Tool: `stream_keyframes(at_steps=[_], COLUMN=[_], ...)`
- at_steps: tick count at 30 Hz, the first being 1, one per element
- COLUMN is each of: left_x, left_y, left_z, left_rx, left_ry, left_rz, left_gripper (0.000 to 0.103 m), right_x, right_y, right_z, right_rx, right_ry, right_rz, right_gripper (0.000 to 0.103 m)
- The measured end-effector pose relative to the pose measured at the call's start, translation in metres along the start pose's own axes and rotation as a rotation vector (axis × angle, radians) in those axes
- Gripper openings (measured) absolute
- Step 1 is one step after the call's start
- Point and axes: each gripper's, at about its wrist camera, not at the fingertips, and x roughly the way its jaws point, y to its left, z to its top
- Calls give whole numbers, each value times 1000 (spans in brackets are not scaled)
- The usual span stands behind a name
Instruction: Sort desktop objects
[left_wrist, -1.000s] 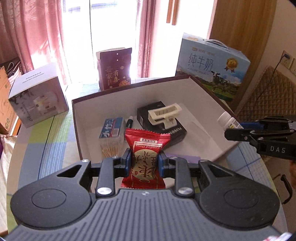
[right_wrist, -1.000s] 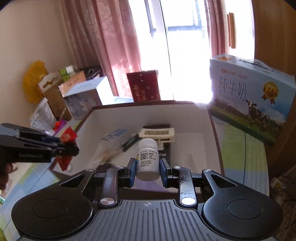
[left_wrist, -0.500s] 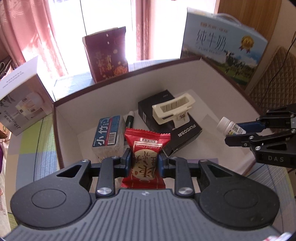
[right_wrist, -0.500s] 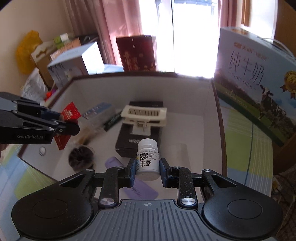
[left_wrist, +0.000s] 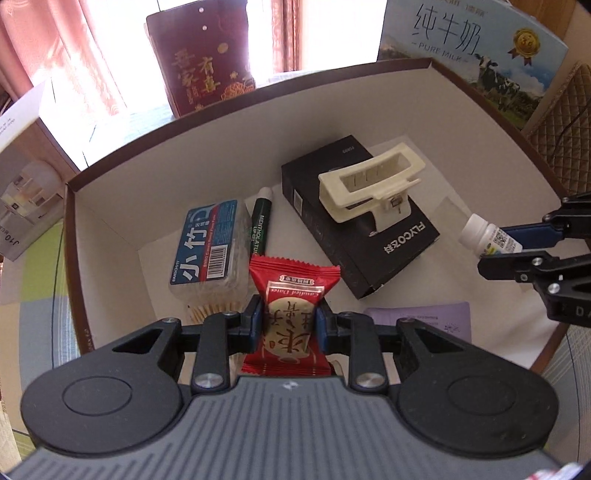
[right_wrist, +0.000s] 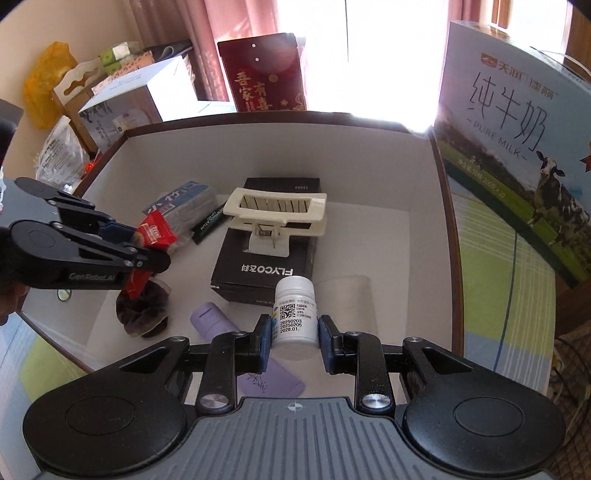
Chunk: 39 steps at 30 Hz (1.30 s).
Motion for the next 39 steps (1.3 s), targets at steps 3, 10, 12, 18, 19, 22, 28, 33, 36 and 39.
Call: stream_keyframes(at_steps=[3, 10, 12, 18, 19, 22, 28, 33, 36, 39], left_x=[5, 7, 6, 0, -2, -5, -19, -35, -46, -57], left_y=[0, 2, 4, 7, 7, 7, 7, 7, 7, 5], left_z=[1, 0, -1, -2, -3, -6, -12, -16, -18, -22], left_rx=[3, -3, -2, -9, -10, -8, -15, -12, -13, -17], left_ry=[12, 10, 1, -13, -15, -21, -53, -90, -116, -140], left_rz=[-6, 8, 5, 5, 6, 18, 16, 18, 17, 17], left_gripper=[24, 39, 40, 48, 51, 53, 68, 76, 80, 85], right_x=[4, 9, 11, 17, 17, 17, 5, -18, -31, -44], right_y=[-1, 1, 2, 4, 4, 4, 0, 4, 7, 11], right_z=[0, 0, 0, 0, 0, 0, 4, 6, 4, -1], right_rx=[5, 2, 1, -1, 0, -1, 47, 48, 52, 57], right_ry=[8, 19, 23, 35, 30, 18, -40, -110, -139, -159], right_rz=[5, 9, 12, 7, -4, -11, -16, -21, -4, -11], right_gripper=[24, 24, 24, 24, 25, 25, 46, 83, 93, 100])
